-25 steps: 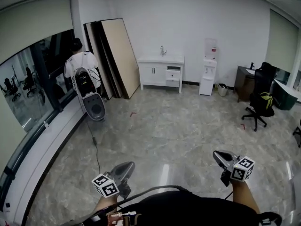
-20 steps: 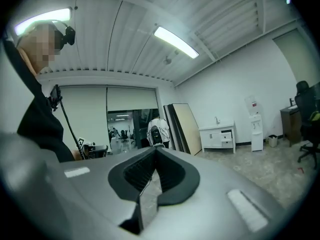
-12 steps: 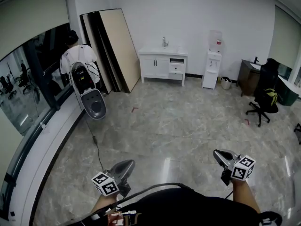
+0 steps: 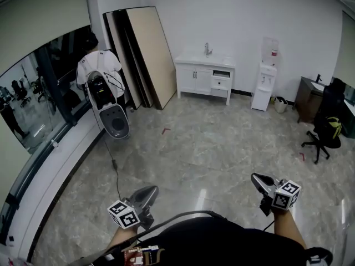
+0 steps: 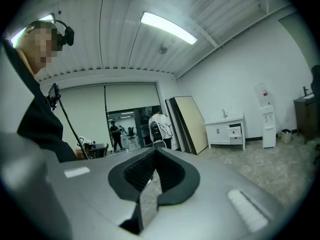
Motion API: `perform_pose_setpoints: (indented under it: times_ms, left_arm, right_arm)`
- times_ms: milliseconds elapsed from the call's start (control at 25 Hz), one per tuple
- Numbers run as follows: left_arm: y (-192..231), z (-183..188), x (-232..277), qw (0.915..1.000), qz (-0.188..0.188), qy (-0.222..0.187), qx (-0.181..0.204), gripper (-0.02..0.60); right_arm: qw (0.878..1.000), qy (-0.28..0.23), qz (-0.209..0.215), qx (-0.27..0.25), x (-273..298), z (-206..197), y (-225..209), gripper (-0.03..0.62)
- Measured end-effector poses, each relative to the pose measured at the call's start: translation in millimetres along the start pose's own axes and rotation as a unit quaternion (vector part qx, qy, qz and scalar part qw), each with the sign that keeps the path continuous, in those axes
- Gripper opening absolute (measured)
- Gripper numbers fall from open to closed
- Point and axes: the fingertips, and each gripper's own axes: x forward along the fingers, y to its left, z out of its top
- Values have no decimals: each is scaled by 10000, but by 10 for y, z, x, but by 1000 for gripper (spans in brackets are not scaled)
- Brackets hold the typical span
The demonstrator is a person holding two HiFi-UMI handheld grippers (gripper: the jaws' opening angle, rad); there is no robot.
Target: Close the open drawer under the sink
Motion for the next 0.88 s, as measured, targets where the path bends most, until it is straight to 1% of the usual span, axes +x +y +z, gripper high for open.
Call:
perform_pose_setpoints:
  times_ms: [160,280,400,520,640,720,800,880]
  left_arm:
    - [-37,83,581,9994,226,-156,188,0]
    - [44,59,988,9989,365,-299,24,0]
    - [0,-38,1365,9994,321,-152,25,0]
    - [143,11,1604,9994,343,-63,10,0]
    - [397,130,1737,9992,400,-45,10,0]
    - [601,158,1871,9993,365,-28,-59,0]
    - [810,157,2058,9997,215,25,-131,0]
    - [1020,183,2271,9998,-15,86,-186,0]
  right_arm:
    - [9990,94,335,-276,198,378,-676,2]
    - [9979,46,526,-368,377,614,-1110,2]
    - [9976,-23,642,-275,481,686,-1450,2]
    - [9976,-37,686,61,615,655,-1703,2]
    - [9982,144,552,158,744,519,-1927,2]
    - [9987,145,424,244,846,485,-2071,2]
    - [9991,103,298,281,991,514,-2190,2]
    - [9996,64,135,246,1172,586,-2302,2]
